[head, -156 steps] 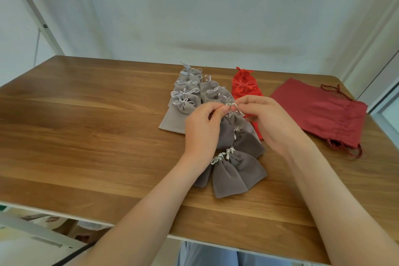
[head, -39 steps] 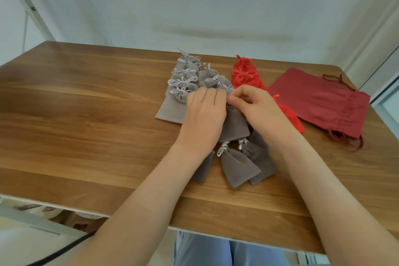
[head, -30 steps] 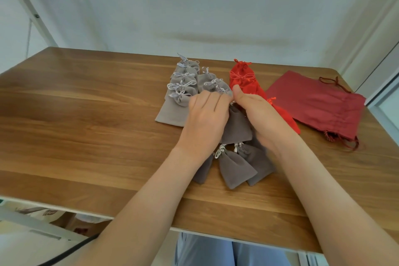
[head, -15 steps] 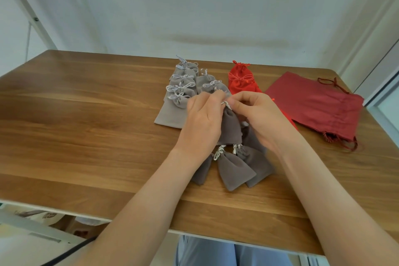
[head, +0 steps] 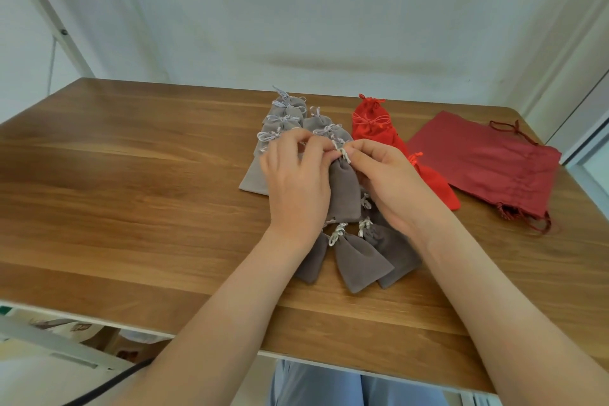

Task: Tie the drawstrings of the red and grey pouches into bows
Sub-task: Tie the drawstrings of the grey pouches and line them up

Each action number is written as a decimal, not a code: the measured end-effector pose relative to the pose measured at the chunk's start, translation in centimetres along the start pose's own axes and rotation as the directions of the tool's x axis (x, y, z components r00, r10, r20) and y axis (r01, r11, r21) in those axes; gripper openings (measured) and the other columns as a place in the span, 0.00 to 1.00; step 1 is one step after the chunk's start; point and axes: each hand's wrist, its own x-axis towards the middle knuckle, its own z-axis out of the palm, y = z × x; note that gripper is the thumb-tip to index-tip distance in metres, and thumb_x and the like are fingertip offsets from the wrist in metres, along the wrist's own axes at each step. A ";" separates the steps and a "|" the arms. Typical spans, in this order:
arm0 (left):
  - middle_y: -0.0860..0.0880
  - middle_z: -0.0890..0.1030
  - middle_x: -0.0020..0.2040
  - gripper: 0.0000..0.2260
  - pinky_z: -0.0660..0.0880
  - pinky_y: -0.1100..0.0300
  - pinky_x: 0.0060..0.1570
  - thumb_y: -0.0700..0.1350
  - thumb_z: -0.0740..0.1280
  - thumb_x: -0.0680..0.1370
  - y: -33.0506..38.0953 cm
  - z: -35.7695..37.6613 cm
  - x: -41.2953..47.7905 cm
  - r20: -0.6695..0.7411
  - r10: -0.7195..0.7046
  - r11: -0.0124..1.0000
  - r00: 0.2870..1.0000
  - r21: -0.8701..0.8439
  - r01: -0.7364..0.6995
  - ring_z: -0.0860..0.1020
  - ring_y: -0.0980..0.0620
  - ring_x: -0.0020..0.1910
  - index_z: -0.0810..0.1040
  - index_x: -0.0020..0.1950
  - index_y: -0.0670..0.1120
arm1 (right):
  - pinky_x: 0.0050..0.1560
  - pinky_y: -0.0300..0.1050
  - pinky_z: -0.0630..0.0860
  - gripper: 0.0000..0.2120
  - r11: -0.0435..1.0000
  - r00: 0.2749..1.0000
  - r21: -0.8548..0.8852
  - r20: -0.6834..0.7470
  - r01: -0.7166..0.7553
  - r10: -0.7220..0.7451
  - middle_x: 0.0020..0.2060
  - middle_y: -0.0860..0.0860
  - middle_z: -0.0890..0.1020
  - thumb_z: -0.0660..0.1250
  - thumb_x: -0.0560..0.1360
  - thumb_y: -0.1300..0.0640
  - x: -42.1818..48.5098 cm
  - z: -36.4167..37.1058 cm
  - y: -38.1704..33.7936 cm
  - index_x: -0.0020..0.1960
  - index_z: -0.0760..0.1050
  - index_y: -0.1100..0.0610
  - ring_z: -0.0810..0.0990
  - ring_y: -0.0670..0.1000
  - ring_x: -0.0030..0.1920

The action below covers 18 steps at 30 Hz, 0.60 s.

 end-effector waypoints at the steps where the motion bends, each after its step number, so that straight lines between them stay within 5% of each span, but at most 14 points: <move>1: 0.44 0.77 0.46 0.08 0.61 0.60 0.48 0.45 0.65 0.78 0.1 0.0 0.0 0.004 0.026 1.000 1.000 0.000 -0.026 0.69 0.50 0.47 0.81 0.45 0.43 | 0.45 0.38 0.72 0.08 1.000 1.000 0.005 0.004 -0.004 0.004 0.39 0.51 0.78 0.60 0.80 0.60 0.0 0.0 0.0 0.46 0.77 0.59 0.75 0.45 0.41; 6: 0.47 0.78 0.42 0.08 0.59 0.59 0.45 0.43 0.64 0.79 -0.2 -0.3 0.4 0.035 0.165 0.983 0.986 0.070 -0.167 0.71 0.51 0.43 0.80 0.43 0.43 | 0.48 0.42 0.71 0.07 1.000 1.000 -0.006 -0.011 0.002 -0.002 0.40 0.53 0.77 0.61 0.80 0.60 0.1 -0.2 0.1 0.46 0.77 0.58 0.73 0.48 0.43; 11: 0.46 0.77 0.39 0.08 0.60 0.57 0.44 0.40 0.62 0.79 -0.3 -0.5 0.4 0.057 0.271 0.954 0.961 0.117 -0.276 0.68 0.50 0.41 0.78 0.41 0.42 | 0.35 0.39 0.69 0.09 0.998 0.992 -0.065 -0.125 -0.016 0.008 0.34 0.51 0.75 0.61 0.80 0.59 0.3 -0.4 -0.1 0.43 0.75 0.57 0.72 0.45 0.34; 15: 0.44 0.75 0.40 0.06 0.61 0.58 0.45 0.38 0.62 0.78 -0.2 -0.7 0.3 0.100 0.240 0.967 0.966 0.067 -0.247 0.67 0.50 0.42 0.75 0.42 0.40 | 0.40 0.43 0.70 0.11 0.991 0.982 -0.134 -0.184 0.014 -0.039 0.33 0.51 0.75 0.62 0.79 0.59 0.2 -0.6 -0.4 0.39 0.75 0.55 0.71 0.46 0.36; 18: 0.46 0.75 0.43 0.08 0.66 0.61 0.46 0.41 0.59 0.80 0.5 -1.5 0.9 0.246 0.075 0.987 0.967 -0.154 -0.037 0.71 0.50 0.44 0.75 0.45 0.41 | 0.42 0.43 0.71 0.10 0.993 0.980 -0.113 -0.193 0.035 -0.056 0.35 0.51 0.76 0.62 0.79 0.59 -0.1 -0.7 -0.6 0.40 0.76 0.57 0.73 0.46 0.37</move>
